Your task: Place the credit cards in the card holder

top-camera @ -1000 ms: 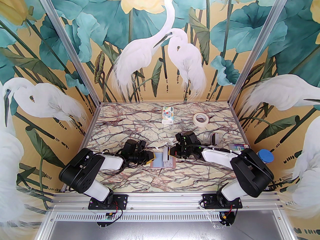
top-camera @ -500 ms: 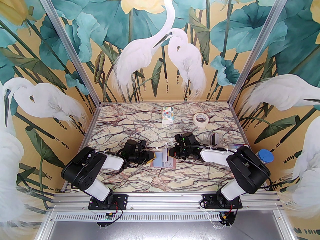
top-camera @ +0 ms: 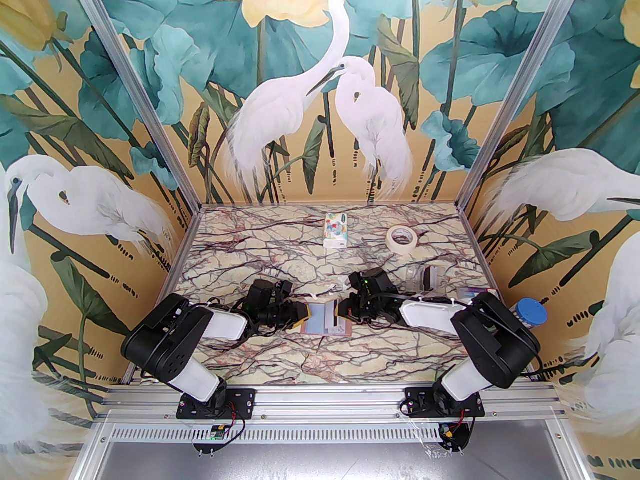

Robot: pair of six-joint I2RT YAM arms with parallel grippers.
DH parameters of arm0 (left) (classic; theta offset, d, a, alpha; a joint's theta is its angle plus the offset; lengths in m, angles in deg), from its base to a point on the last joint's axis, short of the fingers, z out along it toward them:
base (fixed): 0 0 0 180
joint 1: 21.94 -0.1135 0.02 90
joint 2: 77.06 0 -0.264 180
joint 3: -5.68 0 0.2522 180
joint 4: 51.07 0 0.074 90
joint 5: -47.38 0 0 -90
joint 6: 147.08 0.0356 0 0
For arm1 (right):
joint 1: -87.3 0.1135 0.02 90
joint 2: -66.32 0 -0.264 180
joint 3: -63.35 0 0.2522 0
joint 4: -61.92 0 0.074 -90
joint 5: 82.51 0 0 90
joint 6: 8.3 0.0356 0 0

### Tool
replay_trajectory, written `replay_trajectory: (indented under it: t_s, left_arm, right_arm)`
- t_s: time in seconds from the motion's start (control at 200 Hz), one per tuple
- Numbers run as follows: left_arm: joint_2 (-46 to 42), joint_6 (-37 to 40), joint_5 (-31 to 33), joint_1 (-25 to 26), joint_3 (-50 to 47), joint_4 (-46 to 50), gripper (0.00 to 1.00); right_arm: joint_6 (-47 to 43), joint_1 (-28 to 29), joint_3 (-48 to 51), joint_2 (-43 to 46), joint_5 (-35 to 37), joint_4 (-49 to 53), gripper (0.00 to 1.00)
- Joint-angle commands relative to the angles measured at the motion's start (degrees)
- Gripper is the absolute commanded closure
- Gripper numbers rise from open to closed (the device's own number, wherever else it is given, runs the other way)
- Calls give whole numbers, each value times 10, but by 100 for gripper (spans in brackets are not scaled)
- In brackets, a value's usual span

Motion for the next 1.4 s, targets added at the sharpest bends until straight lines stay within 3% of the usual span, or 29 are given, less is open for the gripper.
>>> replay_trajectory:
  t_s: [0.0, 1.395]
  left_arm:
    - [0, 11, 18, 5, -15, 24, 71]
    - [9, 22, 28, 4, -13, 42, 72]
  right_arm:
    - [12, 4, 11, 1, 8, -18, 100]
    - [26, 11, 32, -35, -4, -58, 100]
